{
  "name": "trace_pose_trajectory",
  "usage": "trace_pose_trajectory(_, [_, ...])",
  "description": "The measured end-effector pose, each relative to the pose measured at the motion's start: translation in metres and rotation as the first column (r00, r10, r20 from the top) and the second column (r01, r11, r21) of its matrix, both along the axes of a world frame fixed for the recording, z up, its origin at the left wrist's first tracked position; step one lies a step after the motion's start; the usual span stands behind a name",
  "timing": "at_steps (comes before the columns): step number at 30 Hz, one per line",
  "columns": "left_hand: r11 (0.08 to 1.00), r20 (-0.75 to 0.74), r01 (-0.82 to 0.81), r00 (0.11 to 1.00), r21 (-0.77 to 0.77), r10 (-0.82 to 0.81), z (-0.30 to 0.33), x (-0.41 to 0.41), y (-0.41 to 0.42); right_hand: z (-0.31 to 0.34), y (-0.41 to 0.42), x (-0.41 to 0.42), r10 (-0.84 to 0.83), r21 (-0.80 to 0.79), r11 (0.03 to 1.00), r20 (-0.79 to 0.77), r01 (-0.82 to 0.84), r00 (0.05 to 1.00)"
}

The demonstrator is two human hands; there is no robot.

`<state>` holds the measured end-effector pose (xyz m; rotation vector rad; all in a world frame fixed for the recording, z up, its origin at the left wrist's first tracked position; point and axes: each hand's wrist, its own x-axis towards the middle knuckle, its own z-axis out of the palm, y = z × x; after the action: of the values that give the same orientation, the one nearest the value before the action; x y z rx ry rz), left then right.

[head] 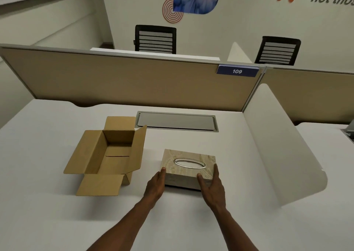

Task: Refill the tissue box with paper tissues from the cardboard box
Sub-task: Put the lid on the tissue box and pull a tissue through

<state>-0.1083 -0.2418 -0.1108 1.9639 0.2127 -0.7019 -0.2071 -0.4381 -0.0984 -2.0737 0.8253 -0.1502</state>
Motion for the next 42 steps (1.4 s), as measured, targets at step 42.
trace_pose_trajectory(42, [0.990, 0.052, 0.138, 0.989, 0.029, -0.139, -0.001, -0.007, 0.013, -0.007, -0.008, -0.012, 0.111, 0.013, 0.994, -0.115, -0.110, 0.987])
